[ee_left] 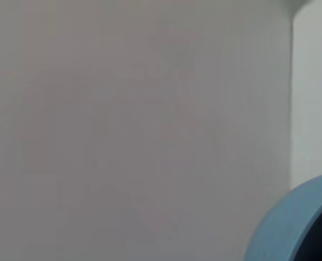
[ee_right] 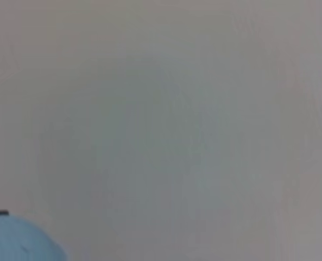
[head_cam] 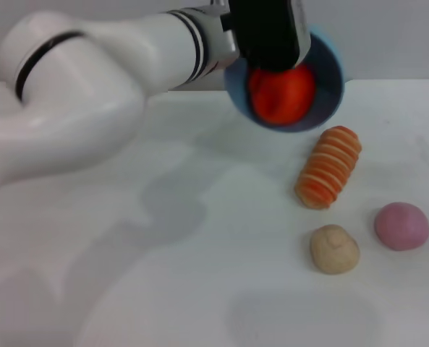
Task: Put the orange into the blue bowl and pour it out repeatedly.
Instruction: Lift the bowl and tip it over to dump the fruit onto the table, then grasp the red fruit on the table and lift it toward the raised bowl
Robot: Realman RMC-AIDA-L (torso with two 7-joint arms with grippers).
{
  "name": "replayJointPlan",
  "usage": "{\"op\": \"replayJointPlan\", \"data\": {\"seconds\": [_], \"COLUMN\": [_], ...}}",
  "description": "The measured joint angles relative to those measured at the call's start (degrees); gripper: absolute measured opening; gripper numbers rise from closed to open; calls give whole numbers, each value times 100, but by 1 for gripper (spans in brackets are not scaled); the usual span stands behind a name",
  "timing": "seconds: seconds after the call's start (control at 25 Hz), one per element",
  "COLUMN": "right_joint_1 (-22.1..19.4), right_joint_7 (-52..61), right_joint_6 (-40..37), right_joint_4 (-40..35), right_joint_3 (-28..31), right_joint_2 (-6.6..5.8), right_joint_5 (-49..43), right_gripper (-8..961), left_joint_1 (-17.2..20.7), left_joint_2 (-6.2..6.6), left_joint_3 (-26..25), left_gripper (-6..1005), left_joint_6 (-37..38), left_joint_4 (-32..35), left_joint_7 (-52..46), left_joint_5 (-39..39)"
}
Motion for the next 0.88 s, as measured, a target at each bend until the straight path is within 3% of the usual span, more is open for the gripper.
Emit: {"op": "replayJointPlan", "data": {"seconds": [0.24,0.44,0.72,0.88], "right_joint_1": [2,83,175,218], "right_joint_7": [27,30,41,49], "right_joint_6": [-4,0,0,-10], "right_joint_4": [32,116,110,87], "right_joint_3": [-19,3,5,-15], "right_joint_2": [17,5,10,9], "right_joint_5": [-4,8,42,48], "right_gripper": [603,604,604,603], "left_joint_1": [912,1266,1368,1245], "left_joint_2": [-18,-25,-37,-40], "left_joint_3": [530,730,716,338], "left_gripper": [0,-1,-1,-1], "left_joint_6": [-2357,-3386,-3705,-3010], "left_joint_4": [-25,-62,-290,-225], "left_joint_7": [1925,2522,2559,2556], "left_joint_5": [-5,-11,-341,-1491]}}
